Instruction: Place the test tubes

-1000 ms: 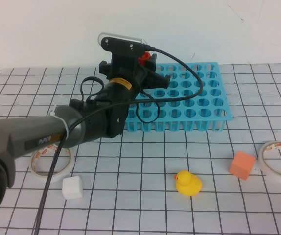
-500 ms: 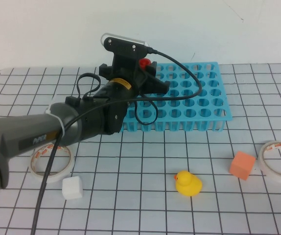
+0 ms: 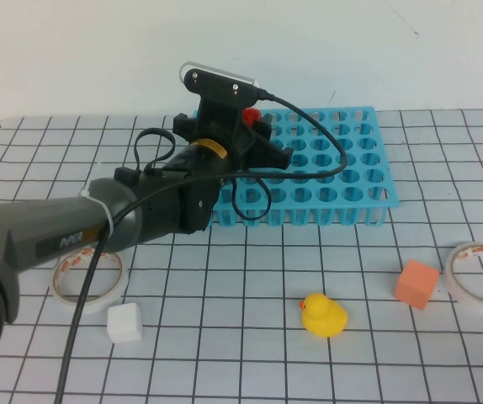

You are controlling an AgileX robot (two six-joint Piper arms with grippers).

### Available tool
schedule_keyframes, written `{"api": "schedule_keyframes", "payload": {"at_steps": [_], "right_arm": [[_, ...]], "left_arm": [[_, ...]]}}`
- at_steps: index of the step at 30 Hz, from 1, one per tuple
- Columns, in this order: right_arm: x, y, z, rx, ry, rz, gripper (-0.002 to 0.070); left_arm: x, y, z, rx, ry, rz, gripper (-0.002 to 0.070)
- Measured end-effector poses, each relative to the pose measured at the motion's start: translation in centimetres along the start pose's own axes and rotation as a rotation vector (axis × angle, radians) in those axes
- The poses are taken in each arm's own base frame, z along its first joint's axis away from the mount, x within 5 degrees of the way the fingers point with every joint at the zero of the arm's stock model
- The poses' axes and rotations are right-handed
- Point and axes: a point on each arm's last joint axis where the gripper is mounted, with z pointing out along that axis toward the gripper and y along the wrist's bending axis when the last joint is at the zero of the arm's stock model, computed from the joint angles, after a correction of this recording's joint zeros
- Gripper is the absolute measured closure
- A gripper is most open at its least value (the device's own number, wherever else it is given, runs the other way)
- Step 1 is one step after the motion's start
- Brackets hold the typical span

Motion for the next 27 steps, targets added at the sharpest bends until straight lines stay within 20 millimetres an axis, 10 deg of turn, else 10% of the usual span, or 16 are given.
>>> {"api": "schedule_keyframes", "payload": {"at_steps": [10,21,27], "right_arm": [[0.0,0.0,0.0,0.000,0.000,0.000,0.0678],[0.0,0.0,0.0,0.000,0.000,0.000,0.0678],[0.0,0.0,0.0,0.000,0.000,0.000,0.0678]], "left_arm": [[-5.8,0.0,-3.3,0.013,-0.072,0.093,0.0267],[-18.0,-0.2,-16.2,0.105,-0.203,0.185,0.0626],[-22.2,0.1,-25.3,0.141,-0.288,0.294,0.0670]]}}
